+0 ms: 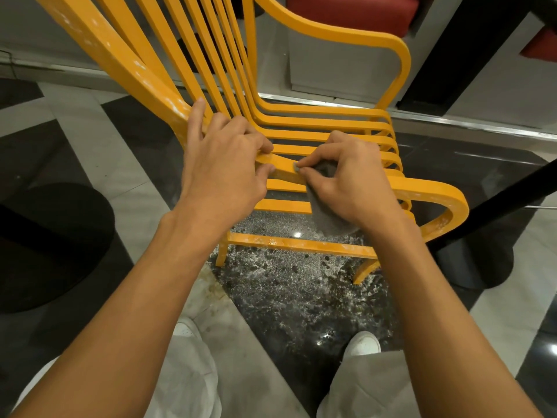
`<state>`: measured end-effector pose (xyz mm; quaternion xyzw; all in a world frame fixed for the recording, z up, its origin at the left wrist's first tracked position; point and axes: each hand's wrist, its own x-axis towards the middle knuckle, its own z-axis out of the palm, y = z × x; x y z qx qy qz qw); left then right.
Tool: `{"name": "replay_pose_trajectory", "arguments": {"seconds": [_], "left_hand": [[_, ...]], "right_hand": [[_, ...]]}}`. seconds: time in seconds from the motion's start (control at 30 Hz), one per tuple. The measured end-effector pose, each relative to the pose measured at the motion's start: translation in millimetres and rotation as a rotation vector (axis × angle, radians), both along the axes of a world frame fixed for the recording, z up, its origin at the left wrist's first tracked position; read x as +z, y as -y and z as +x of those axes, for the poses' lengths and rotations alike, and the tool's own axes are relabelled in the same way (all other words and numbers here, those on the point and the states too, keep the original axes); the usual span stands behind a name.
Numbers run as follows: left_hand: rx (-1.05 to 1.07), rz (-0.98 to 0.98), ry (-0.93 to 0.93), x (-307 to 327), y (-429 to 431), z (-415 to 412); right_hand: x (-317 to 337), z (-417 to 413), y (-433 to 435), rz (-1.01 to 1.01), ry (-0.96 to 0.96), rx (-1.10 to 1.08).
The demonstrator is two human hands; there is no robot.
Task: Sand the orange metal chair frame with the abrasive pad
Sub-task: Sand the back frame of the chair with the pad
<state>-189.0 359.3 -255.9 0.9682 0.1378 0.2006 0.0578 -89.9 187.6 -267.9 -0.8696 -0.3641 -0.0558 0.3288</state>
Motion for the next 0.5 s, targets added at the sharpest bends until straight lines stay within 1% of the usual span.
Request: {"name": "replay_pose_trajectory", "arguments": {"seconds": [0.07,0.13,0.2,0.27,0.37,0.43,0.5], "left_hand": [[-0.007,0.0,0.01,-0.2,0.3,0.1],[-0.015,0.0,0.024,-1.0,0.7,0.2],[-0.026,0.005,0.037,-1.5,1.0,-0.4],[-0.047,-0.01,0.07,-2.1,0.3,-1.9],[-0.116,-0.102,0.171,-1.3,-1.4,-8.9],[-0.148,-0.163,0.271,1.5,-1.3,-18.1],[-0.131,-0.231,0.379,2.8,0.1,-29.9]], "right_hand": [[0.8,2.1,1.3,-0.01,0.009,-0.035],[-3.0,-3.8,-9.1,0.019,0.061,-0.05],[-8.4,-12.4,-21.5,0.071,0.095,-0.034],[-11.4,-15.8,-25.4,0.107,0.08,0.001],[-8.2,-9.8,-15.7,0.088,0.037,0.015],[-5.4,-5.6,-6.8,0.06,0.015,-0.025],[-3.7,-5.0,-1.8,0.047,0.0,-0.08]]}}
